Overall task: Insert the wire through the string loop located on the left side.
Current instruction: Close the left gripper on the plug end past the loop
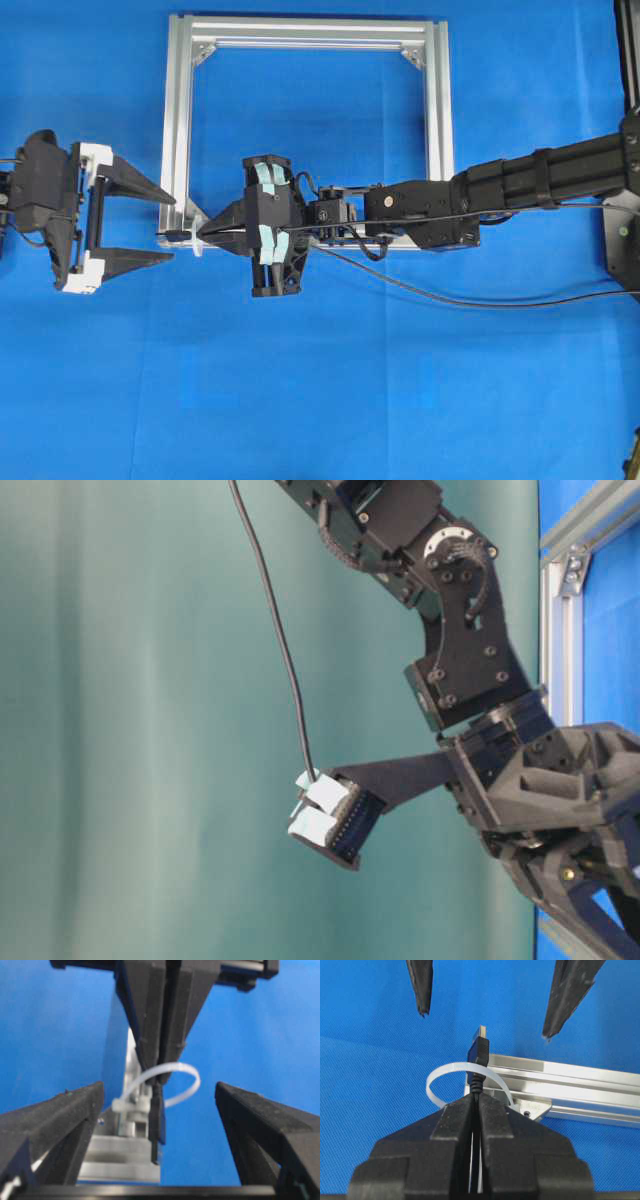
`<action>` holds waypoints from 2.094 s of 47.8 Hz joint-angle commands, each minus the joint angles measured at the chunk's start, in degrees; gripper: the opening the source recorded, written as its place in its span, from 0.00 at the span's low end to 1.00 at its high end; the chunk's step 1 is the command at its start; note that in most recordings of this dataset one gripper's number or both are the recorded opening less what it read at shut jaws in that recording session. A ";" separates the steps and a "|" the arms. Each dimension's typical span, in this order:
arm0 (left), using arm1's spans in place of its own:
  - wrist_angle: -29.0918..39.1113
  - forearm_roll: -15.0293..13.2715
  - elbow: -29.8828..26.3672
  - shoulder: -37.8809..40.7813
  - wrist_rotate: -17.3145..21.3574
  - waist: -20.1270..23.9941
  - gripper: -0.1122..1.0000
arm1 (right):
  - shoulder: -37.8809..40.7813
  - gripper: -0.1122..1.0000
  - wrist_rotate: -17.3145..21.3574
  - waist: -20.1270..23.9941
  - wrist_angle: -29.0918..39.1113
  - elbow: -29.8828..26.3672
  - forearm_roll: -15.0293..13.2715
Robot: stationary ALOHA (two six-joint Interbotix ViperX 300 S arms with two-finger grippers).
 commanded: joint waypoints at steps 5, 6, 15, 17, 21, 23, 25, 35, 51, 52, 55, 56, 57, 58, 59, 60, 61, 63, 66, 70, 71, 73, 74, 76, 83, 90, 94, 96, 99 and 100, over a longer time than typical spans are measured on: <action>0.53 0.18 -1.93 3.52 -0.09 -0.18 0.89 | -1.41 0.10 0.18 -0.18 -0.44 -1.23 0.00; 0.62 0.18 -2.02 4.13 -0.09 -0.18 0.89 | -1.41 0.10 0.18 -0.09 -0.44 -1.23 0.00; 0.62 0.18 -3.16 7.56 0.00 -0.18 0.88 | -1.41 0.10 0.18 -0.09 -0.44 -1.14 0.00; 0.53 0.18 -3.25 7.65 0.00 -0.18 0.88 | -1.41 0.10 0.18 -0.18 -0.44 -1.14 0.00; 0.62 0.18 -3.16 7.65 0.00 -0.18 0.88 | -1.49 0.10 0.18 -0.09 -0.44 -1.14 0.00; 0.62 0.09 -3.16 7.65 0.00 -0.18 0.88 | -1.49 0.10 0.18 -0.09 -0.44 -1.23 0.00; 0.62 0.18 -2.99 7.56 0.00 -0.18 0.88 | -1.41 0.10 0.18 -0.09 -0.44 -1.23 0.00; 0.62 0.09 -2.90 7.47 0.00 -0.18 0.88 | -1.41 0.10 0.18 -0.09 -0.44 -1.23 -0.09; 0.62 0.09 -2.90 7.47 0.00 -0.18 0.88 | -1.41 0.10 0.18 -0.18 -0.35 -1.23 0.00; 0.62 0.09 -2.99 7.47 -0.09 -0.18 0.88 | -1.41 0.10 0.18 -0.18 -0.26 -1.32 0.00; 0.62 0.18 -2.99 7.47 0.00 -0.18 0.87 | -1.41 0.10 0.18 -0.18 -0.26 -1.32 0.00; 0.62 0.18 -2.90 7.47 -0.09 -0.18 0.87 | -1.41 0.10 0.18 -0.18 -0.26 -1.32 0.00; 0.62 0.18 -2.99 7.47 0.00 -0.18 0.86 | -1.41 0.10 0.18 -0.18 -0.26 -1.23 0.00; 0.62 0.18 -2.99 7.47 0.00 -0.26 0.86 | -1.41 0.10 0.18 -0.18 -0.26 -1.32 0.00; 0.62 0.18 -2.99 7.47 0.00 -0.18 0.85 | -1.41 0.10 0.18 -0.09 -0.26 -1.32 0.00; 0.70 0.09 -2.99 7.47 0.00 -0.26 0.85 | -1.41 0.10 0.18 -0.18 -0.26 -1.23 0.00; 0.70 0.09 -2.99 7.47 0.00 -0.18 0.84 | -1.41 0.10 0.18 -0.18 -0.26 -1.23 0.00; 1.05 0.18 -3.08 7.47 0.00 -0.18 0.80 | -1.41 0.10 0.18 -0.18 -0.26 -1.32 0.00; 2.11 0.18 -3.25 7.47 0.00 -0.18 0.71 | -1.41 0.10 0.18 -0.09 -0.26 -1.23 0.00; 2.81 0.09 -3.52 7.56 0.26 -0.18 0.48 | -1.41 0.10 0.18 -0.18 -0.26 -1.23 0.00; 2.81 0.09 -3.52 7.56 0.26 -0.18 0.43 | -1.41 0.10 0.18 -0.18 -0.26 -1.32 0.00; 2.90 0.09 -3.43 7.56 0.26 -0.18 0.32 | -1.49 0.10 0.18 -0.09 -0.26 -1.32 0.00; 2.99 0.09 -3.52 7.56 0.26 -0.18 0.26 | -1.41 0.10 0.18 -0.18 -0.26 -1.32 -0.09; 2.99 0.09 -3.52 7.56 0.26 -0.18 0.18 | -1.41 0.10 0.18 -0.18 -0.26 -1.32 0.00; 2.99 0.09 -3.52 7.56 0.26 -0.18 0.17 | -1.41 0.10 0.00 -0.18 -0.26 -1.32 0.00; 2.99 0.18 -3.43 7.56 0.26 -0.18 0.17 | -1.41 0.10 0.00 -0.18 -0.18 -1.23 0.00; 2.99 0.09 -3.43 7.56 0.26 -0.18 0.17 | -1.41 0.10 0.00 -0.09 -0.18 -1.23 0.00; 2.99 0.18 -3.43 7.56 0.18 -0.18 0.17 | -1.41 0.10 0.00 -0.18 -0.26 -1.23 0.00; 2.90 0.09 -3.34 7.56 0.18 -0.18 0.17 | -1.41 0.10 0.00 -0.09 -0.26 -1.32 0.00; 2.99 0.18 -3.34 7.56 0.18 -0.18 0.17 | -1.41 0.10 0.00 -0.09 -0.26 -1.32 0.00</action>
